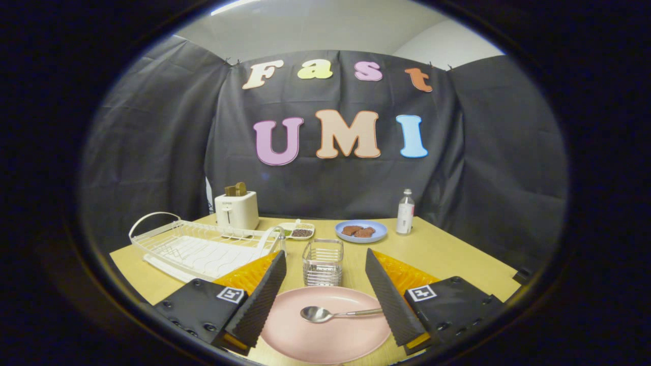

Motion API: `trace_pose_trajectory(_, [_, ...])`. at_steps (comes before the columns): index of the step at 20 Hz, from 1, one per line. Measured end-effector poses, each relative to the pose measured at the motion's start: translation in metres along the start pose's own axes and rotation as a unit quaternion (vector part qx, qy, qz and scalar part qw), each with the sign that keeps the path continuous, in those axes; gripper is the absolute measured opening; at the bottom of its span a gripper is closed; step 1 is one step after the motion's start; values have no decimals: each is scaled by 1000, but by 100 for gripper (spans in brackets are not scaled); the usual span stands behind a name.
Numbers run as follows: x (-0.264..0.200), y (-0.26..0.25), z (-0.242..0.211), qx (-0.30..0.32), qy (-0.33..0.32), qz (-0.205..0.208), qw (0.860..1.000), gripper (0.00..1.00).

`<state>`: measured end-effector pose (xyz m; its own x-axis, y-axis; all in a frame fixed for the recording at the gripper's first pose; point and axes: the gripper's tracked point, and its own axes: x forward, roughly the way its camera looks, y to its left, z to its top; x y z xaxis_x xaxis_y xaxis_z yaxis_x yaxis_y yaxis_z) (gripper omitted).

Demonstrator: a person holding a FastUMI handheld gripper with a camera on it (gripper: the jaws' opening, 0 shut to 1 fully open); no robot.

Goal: Take the plate from the dish rack, then take the spoon from the basket and place it into the plate.

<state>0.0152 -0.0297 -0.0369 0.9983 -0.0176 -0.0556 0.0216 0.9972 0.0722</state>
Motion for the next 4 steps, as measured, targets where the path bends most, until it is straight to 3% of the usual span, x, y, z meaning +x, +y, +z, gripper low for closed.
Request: trace_pose_trajectory(4, [-3,-2,2,5,-2,1,1000,99])
